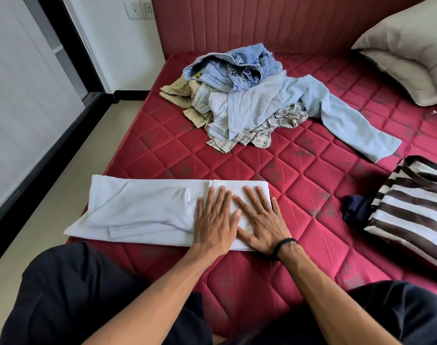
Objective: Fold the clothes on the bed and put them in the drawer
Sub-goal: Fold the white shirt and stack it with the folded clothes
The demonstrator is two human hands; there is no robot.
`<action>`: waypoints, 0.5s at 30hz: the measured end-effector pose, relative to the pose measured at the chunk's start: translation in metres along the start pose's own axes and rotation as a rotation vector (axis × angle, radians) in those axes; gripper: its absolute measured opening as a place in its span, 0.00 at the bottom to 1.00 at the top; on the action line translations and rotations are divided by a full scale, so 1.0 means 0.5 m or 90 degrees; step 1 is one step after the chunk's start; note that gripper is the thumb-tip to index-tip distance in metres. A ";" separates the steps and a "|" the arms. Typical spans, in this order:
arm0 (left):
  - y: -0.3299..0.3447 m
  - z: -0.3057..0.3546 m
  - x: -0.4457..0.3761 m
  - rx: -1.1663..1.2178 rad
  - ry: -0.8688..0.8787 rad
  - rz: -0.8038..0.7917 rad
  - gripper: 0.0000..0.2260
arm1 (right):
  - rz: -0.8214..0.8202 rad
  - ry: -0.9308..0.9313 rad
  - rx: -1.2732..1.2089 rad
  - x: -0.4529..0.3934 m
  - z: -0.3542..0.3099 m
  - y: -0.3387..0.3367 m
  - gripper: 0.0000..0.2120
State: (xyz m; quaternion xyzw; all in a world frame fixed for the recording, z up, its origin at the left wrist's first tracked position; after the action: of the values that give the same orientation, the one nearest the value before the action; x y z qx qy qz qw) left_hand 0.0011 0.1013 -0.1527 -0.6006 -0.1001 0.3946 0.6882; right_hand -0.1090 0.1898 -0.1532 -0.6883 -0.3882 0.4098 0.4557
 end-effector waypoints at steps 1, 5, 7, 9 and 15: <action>0.002 -0.005 0.003 -0.004 0.001 0.020 0.28 | 0.009 0.009 -0.005 0.003 0.002 0.000 0.40; -0.004 -0.005 -0.002 -0.012 0.013 0.057 0.28 | 0.023 0.030 -0.016 0.003 0.002 -0.008 0.40; -0.005 -0.010 0.000 -0.008 0.019 0.061 0.27 | 0.015 0.053 -0.013 0.007 -0.001 -0.013 0.38; -0.009 -0.015 0.007 0.004 0.036 0.072 0.27 | 0.003 0.085 -0.015 0.016 -0.005 -0.018 0.36; -0.023 -0.030 0.045 -0.010 0.098 0.085 0.28 | 0.046 0.294 -0.125 0.048 -0.004 -0.051 0.35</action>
State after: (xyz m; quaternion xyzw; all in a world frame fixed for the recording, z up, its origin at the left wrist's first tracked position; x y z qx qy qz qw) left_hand 0.0303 0.1055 -0.1536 -0.6396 -0.0101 0.3913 0.6616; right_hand -0.1023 0.2184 -0.1335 -0.8179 -0.2869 0.2179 0.4487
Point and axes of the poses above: each hand's wrist, its own x-axis away from the middle knuckle, its own y-axis out of the palm, z = x × y, the point moved 7 cm from there along -x, towards the middle knuckle, and after that the axes turned 13 degrees about z, right-handed, at the moved point
